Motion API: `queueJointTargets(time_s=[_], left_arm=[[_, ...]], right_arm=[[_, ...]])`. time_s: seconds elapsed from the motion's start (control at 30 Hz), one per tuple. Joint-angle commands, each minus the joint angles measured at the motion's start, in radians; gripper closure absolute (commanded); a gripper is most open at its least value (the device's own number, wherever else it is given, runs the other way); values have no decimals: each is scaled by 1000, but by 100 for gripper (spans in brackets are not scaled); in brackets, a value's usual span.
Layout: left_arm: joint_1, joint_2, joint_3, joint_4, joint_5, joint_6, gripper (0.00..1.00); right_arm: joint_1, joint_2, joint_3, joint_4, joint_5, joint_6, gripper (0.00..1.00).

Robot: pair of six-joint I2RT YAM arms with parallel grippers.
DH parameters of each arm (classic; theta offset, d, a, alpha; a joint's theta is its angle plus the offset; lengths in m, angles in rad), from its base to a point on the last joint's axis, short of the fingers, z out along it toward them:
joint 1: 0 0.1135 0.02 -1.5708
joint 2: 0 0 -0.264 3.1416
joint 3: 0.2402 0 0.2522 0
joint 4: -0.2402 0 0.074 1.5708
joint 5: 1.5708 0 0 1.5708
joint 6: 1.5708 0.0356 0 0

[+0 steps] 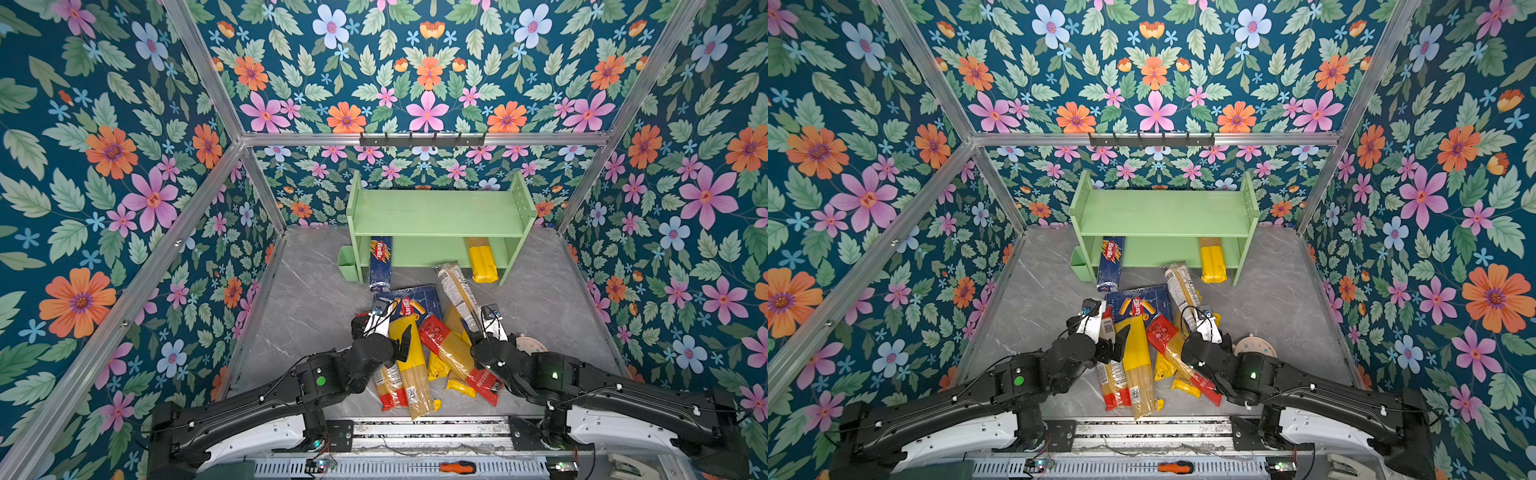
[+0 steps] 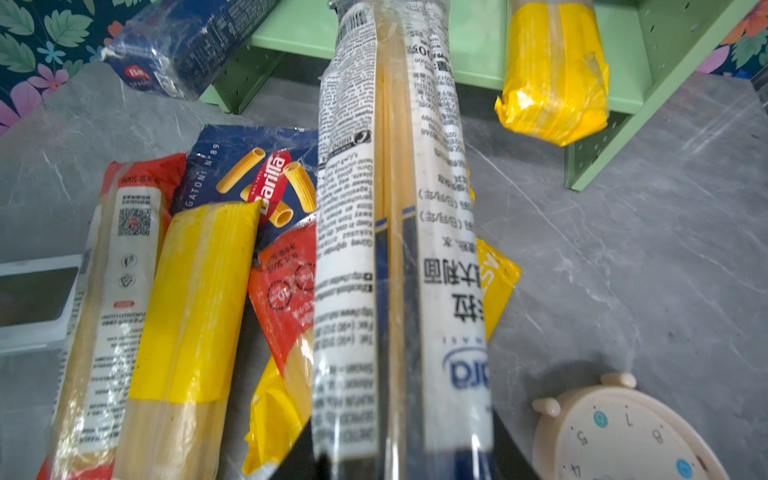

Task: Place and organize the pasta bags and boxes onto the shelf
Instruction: 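Lift the white-labelled bag and carry it toward the shelf with the right gripper, then lower the white-labelled bag onto the lower tier beside the yellow-banded bag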

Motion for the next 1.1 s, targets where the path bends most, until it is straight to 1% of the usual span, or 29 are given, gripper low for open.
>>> queueJointTargets(time_s=[0.0, 0.07, 0.2, 0.3, 0.57, 0.7, 1.07], left_arm=[[0, -16, -9, 21, -4, 13, 0], [-1, -27, -21, 35, -10, 22, 0], [-1, -28, -30, 37, -33, 43, 0], [1, -24, -28, 40, -38, 60, 0], [0, -29, -12, 50, -29, 75, 0], [0, -37, -13, 57, -26, 82, 0], [1, -46, 10, 28, -44, 87, 0]], right_arm=[[-43, 48, 43, 187, 38, -89, 92], [-86, 89, 62, 226, 7, -105, 92], [-145, 163, 83, 317, -9, -136, 92], [-203, 210, 91, 383, -57, -149, 92], [-303, 295, 136, 465, -116, -190, 92], [-340, 348, 158, 509, -150, -204, 92], [-405, 535, 238, 648, -141, -239, 91]])
